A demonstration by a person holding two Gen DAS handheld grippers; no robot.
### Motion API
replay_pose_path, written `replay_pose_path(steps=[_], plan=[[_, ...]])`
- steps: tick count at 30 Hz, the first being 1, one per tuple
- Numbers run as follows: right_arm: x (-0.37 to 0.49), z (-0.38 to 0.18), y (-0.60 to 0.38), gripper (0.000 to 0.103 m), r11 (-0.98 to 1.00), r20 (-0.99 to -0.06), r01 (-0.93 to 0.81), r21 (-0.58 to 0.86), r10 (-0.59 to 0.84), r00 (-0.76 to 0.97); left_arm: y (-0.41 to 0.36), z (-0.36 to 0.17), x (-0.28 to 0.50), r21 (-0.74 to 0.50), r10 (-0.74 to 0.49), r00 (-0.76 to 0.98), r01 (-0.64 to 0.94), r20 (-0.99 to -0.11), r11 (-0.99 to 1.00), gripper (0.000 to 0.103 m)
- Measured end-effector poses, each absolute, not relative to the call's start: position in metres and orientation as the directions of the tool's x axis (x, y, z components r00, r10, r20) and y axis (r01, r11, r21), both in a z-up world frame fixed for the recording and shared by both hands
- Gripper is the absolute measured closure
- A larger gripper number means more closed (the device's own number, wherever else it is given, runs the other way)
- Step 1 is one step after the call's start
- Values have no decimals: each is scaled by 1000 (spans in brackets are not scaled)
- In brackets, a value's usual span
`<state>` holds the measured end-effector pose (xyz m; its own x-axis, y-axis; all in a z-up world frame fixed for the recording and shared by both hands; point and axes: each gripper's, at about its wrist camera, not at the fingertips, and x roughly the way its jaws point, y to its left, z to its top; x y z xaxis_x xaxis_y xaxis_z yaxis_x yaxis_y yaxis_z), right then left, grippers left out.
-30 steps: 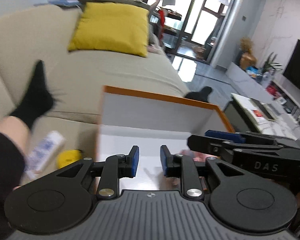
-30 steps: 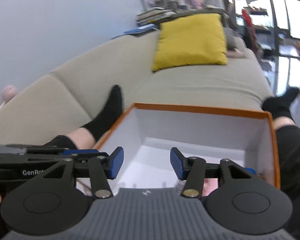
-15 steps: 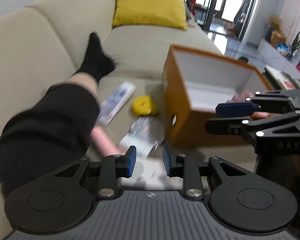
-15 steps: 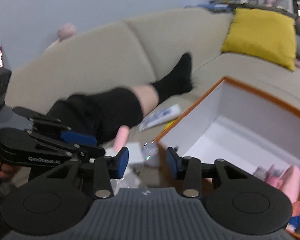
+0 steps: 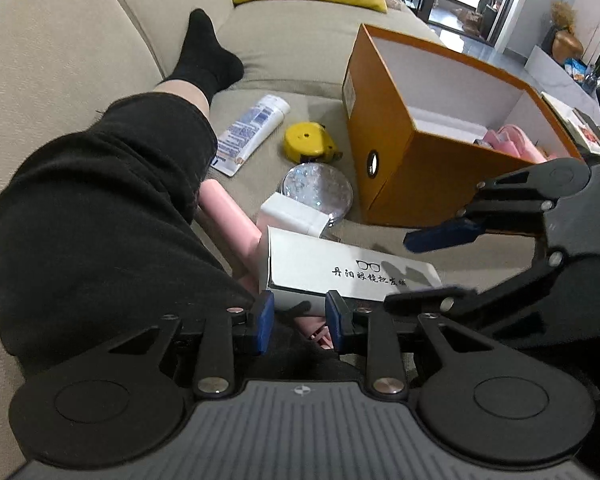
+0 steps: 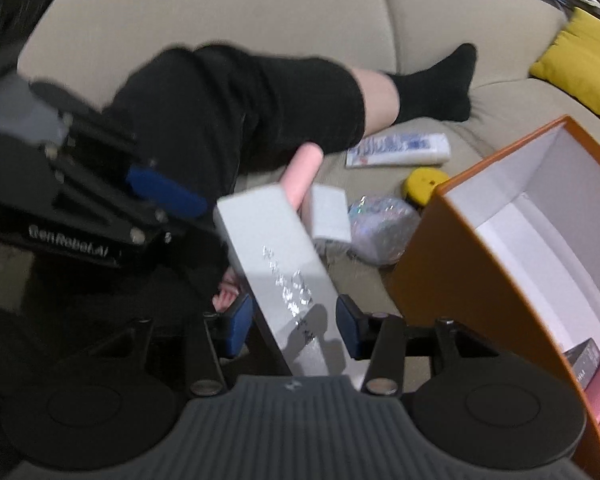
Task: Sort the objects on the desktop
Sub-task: 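Reach the left tool to the pink cylinder while the right tool reaches the white glasses case, then close the left tool on the pink cylinder while the right tool grips the glasses case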
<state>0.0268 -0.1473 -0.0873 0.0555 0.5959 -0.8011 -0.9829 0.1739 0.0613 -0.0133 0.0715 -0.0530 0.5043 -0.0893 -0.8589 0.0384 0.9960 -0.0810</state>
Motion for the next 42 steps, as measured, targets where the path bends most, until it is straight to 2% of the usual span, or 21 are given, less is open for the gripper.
replay_pose_path(steps=[8, 13, 17, 22, 31, 42], plan=[[32, -102, -136, 52, 168, -823, -984, 52, 566, 53, 66, -62, -1, -86, -103, 486, 56, -868, 995, 71], [35, -107, -130, 48, 167, -825, -985, 46, 562, 57, 66, -66, 10, -99, -110, 483, 49, -869, 994, 71], [23, -113, -121, 41, 133, -831, -990, -41, 545, 107, 69, -67, 13, -114, -120, 481, 41, -868, 993, 71], [10, -121, -114, 42, 101, -832, -985, -143, 527, 174, 69, -66, 11, -118, -119, 487, 33, -865, 992, 71], [24, -110, -132, 43, 169, -845, -985, -34, 522, 119, 74, -55, 6, -105, -95, 510, 9, -855, 994, 71], [44, -108, -177, 43, 309, -895, -950, -36, 414, 169, 69, -65, 25, -66, -33, 443, -60, -896, 996, 71]])
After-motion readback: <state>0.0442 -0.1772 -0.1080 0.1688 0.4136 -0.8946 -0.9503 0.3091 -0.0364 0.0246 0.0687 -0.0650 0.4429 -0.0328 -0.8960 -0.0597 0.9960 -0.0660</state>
